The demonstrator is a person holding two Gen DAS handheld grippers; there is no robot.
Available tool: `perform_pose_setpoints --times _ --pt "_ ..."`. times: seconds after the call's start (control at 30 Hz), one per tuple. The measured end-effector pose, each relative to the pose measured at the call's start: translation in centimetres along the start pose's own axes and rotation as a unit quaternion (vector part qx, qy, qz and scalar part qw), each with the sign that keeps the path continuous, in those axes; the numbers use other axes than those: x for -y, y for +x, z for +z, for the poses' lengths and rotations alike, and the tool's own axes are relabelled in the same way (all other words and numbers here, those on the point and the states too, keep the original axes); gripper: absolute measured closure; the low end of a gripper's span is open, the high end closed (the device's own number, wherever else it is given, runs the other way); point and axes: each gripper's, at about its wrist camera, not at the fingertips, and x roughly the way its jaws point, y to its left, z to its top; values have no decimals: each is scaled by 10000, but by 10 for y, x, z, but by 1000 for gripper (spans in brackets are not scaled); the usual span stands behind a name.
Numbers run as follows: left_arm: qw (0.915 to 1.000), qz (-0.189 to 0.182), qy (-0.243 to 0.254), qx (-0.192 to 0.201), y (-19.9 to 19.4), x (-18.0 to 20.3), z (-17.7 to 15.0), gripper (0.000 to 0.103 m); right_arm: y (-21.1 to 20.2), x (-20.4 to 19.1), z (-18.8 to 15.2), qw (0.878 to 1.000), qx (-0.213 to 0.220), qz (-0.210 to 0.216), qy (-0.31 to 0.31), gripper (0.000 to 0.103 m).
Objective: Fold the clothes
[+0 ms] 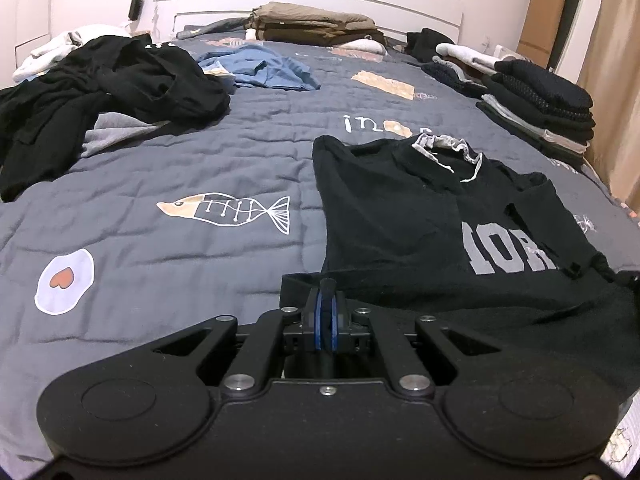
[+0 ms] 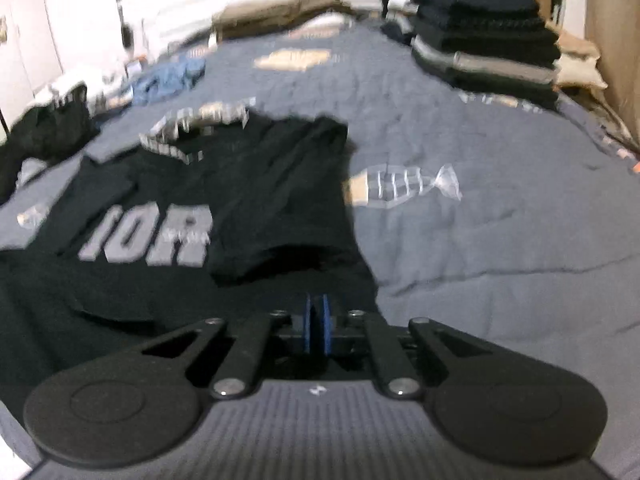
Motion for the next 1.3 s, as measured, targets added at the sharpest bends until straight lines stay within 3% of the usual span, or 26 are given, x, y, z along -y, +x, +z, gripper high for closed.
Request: perform_pose_setpoints --times 0.2,0.3,0.47,0.5,0.57,0.63,0.7,0.83,1.0,1.07,1.13,1.17,1.2,1.3 --pt "9992 -12 -47 400 -9 3 5 98 -39 11 15 9916 1194 75 490 98" --pt "9996 79 -4 270 2 6 4 98 -12 7 17 9946 977 -144 325 98" --pt "9995 295 27 -79 15 7 -1 93 39 1 5 9988 64 -473 57 94" --pt "9997 257 -15 -23 10 4 -1 90 35 2 8 9989 73 -439 120 94" --pt "9995 226 -132 155 -2 -2 1 62 16 9 15 9986 294 -294 314 87" --pt "9990 208 -245 309 -12 -8 3 51 -8 22 21 9964 579 -252 567 70" --pt "9985 270 -395 264 -12 -13 4 51 -23 35 21 9940 725 -228 787 59" --pt "9986 250 -456 8 -3 -15 2 49 -24 53 13 9935 470 -209 1012 57" --pt "9988 216 -379 -214 7 -8 -2 47 4 41 0 9974 -234 -221 640 57" --pt "9987 187 -396 -267 9 -6 -3 47 7 33 -3 9984 -257 -106 489 59" --pt "9986 158 -392 -311 11 -3 -5 47 2 23 -4 9994 -137 62 310 66" --pt "9988 141 -345 -311 11 -1 -5 47 -2 17 -5 9996 -60 177 195 74" --pt "9990 125 -314 -306 10 0 -5 47 -7 12 -7 9995 17 293 81 88" --pt "9990 130 -296 -310 11 2 -6 47 -16 -4 -10 9977 45 588 -341 96"
